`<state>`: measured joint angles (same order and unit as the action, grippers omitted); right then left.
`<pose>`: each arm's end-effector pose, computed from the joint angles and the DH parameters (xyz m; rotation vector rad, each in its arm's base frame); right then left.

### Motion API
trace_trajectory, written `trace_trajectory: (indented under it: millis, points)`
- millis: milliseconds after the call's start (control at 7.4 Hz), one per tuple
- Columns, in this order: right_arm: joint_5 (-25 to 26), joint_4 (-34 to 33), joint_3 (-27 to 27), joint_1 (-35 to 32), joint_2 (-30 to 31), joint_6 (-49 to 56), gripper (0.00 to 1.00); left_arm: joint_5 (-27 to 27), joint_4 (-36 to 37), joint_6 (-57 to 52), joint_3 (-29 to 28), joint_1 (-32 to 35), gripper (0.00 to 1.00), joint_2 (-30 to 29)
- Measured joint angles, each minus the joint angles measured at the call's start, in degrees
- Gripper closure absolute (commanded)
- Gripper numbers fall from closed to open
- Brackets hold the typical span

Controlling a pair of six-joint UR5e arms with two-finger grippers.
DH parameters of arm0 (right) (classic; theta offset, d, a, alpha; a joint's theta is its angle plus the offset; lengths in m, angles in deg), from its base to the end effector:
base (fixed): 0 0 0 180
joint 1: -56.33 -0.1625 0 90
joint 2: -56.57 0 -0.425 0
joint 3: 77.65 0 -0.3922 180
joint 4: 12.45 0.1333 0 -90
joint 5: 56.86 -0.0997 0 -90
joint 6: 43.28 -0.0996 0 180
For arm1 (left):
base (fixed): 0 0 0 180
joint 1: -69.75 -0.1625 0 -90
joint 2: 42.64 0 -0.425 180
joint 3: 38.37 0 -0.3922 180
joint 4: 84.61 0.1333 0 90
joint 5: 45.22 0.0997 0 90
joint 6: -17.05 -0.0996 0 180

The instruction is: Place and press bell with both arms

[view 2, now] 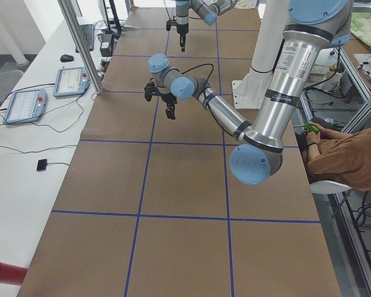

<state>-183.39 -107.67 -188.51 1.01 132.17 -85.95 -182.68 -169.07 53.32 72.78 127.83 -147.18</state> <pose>-0.2534 -0.4963 0.3671 0.0061 -0.8015 -0.0352 0.2374 -0.4945 0.3532 -0.0429 0.9463 0.1477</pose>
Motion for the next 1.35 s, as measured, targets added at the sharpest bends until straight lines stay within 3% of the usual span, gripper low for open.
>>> trace_trajectory:
  millis: [541,676,946,1351]
  points:
    - [-7.8,-0.3,10.4,-22.8,8.9,36.6,1.0,0.1,0.0,-25.8,0.2,12.4,0.01,13.0]
    - [-8.1,-0.4,12.5,-26.4,9.8,42.2,0.01,0.1,0.0,-33.6,-1.3,16.9,0.01,15.7]
    - [-8.3,0.0,13.9,-30.6,11.9,47.0,0.0,0.1,-0.1,-48.0,-6.9,25.3,0.01,17.7]
    - [-7.7,0.7,12.7,-31.8,13.4,47.7,0.0,0.0,-0.3,-55.1,-11.7,30.6,0.01,18.2]
